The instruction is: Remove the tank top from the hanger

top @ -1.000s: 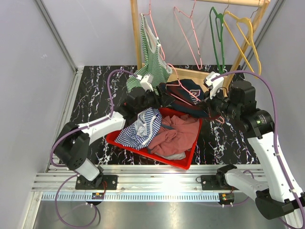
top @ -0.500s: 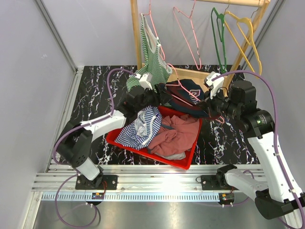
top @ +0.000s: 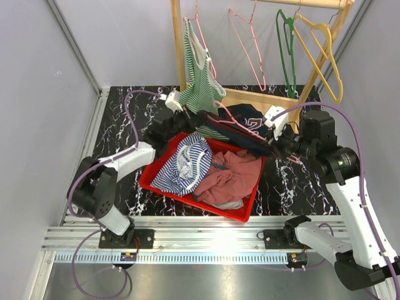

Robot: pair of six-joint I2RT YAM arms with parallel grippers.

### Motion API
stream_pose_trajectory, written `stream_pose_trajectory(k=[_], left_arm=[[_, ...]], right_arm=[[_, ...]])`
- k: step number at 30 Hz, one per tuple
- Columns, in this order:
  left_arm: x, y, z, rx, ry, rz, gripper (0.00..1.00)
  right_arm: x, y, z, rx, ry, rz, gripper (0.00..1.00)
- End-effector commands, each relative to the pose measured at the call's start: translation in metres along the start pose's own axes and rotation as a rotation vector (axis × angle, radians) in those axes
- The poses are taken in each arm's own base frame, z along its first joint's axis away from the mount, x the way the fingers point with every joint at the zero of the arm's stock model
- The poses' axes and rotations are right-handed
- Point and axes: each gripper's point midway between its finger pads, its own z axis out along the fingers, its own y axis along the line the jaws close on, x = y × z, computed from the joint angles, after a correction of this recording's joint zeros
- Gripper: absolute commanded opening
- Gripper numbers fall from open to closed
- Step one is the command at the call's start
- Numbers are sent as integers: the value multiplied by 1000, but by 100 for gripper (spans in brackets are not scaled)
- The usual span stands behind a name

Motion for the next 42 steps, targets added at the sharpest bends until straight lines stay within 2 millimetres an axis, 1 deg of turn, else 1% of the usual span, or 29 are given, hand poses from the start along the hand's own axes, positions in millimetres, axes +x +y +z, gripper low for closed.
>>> stream_pose_trajectory(k=[1,3,5,6,8,9,10,11,15,18,21,22,24,25,26,28,29,30,31,33,34,35,36,37,38,39,40,41,42], left_arm=[[-36,30,-15,-85,-99,-14,0],[-36,41,-16,-99,-85,-23,0],[-31,48,-17,-115,-72,-25,0],[-30,49,-17,-115,-70,-24,0],[-22,53,-14,-115,-45,-31,0],[-20,54,-13,-114,-37,-32,0],[-17,57,-12,-118,-27,-35,0],[-16,57,-12,-114,-21,-35,0],[-15,56,-12,-107,-20,-26,0],[-17,49,-13,-80,-16,-14,0],[-20,37,-16,-28,-16,5,11],[-18,35,-18,-23,-13,9,25],[-20,28,-24,3,-24,25,39],[-21,26,-27,10,-29,30,46],[-23,23,-31,24,-40,37,55],[-24,15,-42,52,-53,58,61],[-22,11,-45,71,-50,69,66],[-18,12,-50,72,-48,75,68],[-24,3,-57,94,-69,109,69],[-25,-3,-66,120,-83,152,71],[-33,-13,-73,147,-117,212,72],[-36,-20,-77,170,-128,251,73],[-38,-22,-81,178,-145,288,77],[-47,-31,-86,206,-186,380,80],[-51,-45,-95,252,-214,447,82],[-54,-49,-101,275,-241,563,88],[-57,-57,-106,309,-266,646,90],[-51,-67,-111,367,-253,727,91],[-52,-70,-113,392,-262,846,91]], right_arm=[[7,16,-20,-74,5,-134,0],[-2,18,-27,-91,-23,-144,0],[-8,20,-32,-100,-37,-143,0],[-17,19,-36,-97,-58,-153,0],[-23,21,-41,-107,-71,-151,0],[-31,20,-44,-103,-87,-156,0],[-35,22,-46,-112,-95,-159,0],[-42,22,-51,-110,-113,-165,0],[-55,25,-57,-135,-140,-171,0],[-55,18,-54,-106,-131,-158,0],[-51,12,-46,-83,-122,-129,0],[-52,7,-43,-65,-125,-126,0],[-50,3,-39,-46,-116,-102,0],[-51,-3,-37,-19,-115,-100,0],[-50,-5,-36,-8,-113,-96,0],[-50,-13,-34,26,-106,-85,0],[-49,-14,-33,32,-101,-84,0],[-48,-16,-31,38,-97,-83,0],[-46,-18,-29,45,-89,-87,0],[-40,-19,-23,37,-73,-94,0],[-38,-18,-22,29,-70,-102,0],[-34,-15,-19,12,-61,-109,0],[-31,-15,-17,2,-54,-132,0],[-29,-12,-15,-19,-51,-140,0],[-26,-10,-14,-34,-43,-153,0],[-24,-5,-13,-68,-41,-187,0],[-23,-2,-12,-88,-39,-203,0],[-25,1,-14,-108,-45,-223,0],[-26,6,-13,-153,-54,-262,0]])
